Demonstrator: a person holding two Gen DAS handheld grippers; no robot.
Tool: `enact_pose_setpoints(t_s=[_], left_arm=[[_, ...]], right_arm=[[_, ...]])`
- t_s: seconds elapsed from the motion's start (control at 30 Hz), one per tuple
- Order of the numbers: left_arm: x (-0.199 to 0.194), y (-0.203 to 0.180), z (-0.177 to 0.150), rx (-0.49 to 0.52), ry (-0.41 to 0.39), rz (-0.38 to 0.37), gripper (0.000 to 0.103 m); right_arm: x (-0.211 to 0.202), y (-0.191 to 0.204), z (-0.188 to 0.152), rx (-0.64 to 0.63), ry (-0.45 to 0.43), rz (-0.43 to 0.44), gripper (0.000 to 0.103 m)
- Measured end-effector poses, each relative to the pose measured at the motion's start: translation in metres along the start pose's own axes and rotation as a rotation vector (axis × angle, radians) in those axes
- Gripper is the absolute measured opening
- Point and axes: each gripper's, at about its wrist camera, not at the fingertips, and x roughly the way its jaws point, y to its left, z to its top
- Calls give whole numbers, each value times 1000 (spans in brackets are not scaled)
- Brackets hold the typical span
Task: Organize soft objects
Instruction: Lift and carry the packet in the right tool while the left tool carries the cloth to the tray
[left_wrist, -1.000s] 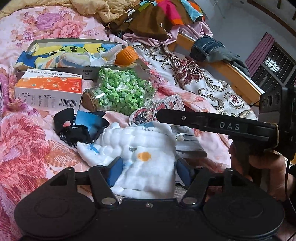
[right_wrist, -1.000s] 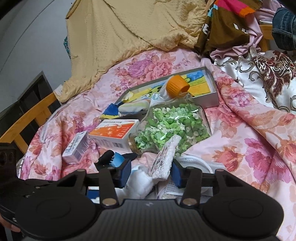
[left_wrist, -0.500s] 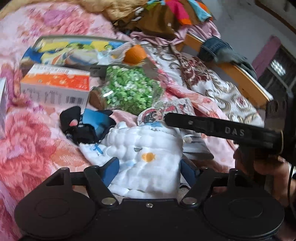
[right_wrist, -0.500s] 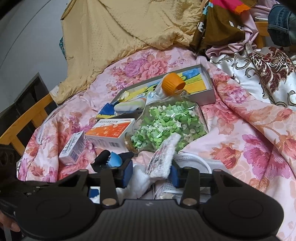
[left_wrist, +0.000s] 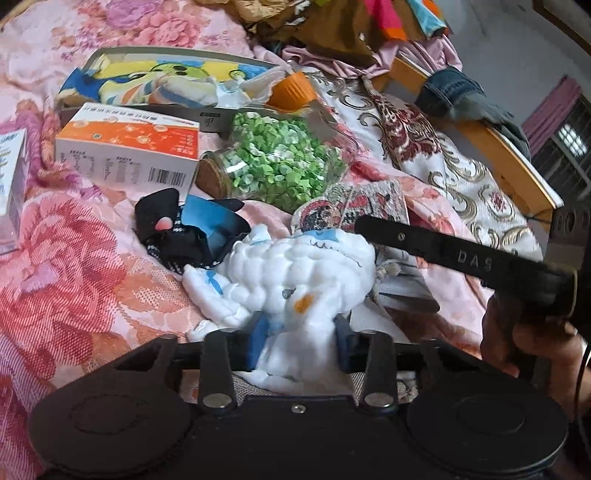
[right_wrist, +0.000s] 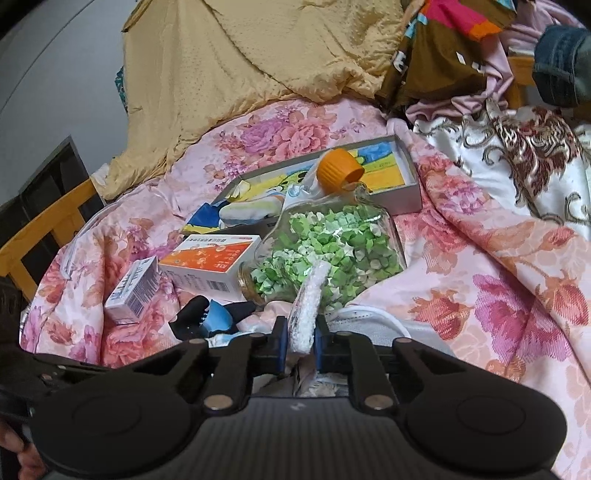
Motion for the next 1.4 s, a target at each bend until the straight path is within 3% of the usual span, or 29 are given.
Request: enact_pose_setpoints(t_s=[0.23, 0.37, 0.8, 1.17, 1.4], left_arm=[[-12, 19, 4, -176, -27, -68, 25], [-21, 22, 5, -222, -48, -92, 20], [-48, 12, 7, -161, -141, -79, 10], [-77, 11, 15, -162, -333, -163, 9], [-84, 11, 38, -132, -376, -186, 9]], right_arm=[[-4, 3, 0, -18, -18, -3, 13], [-8, 3, 1, -26, -37, -1, 12], [-24, 16, 2, -116, -114, -32, 11], [-35, 22, 3, -157, -184, -32, 11], [-39, 27, 11, -177, -223, -21, 11]])
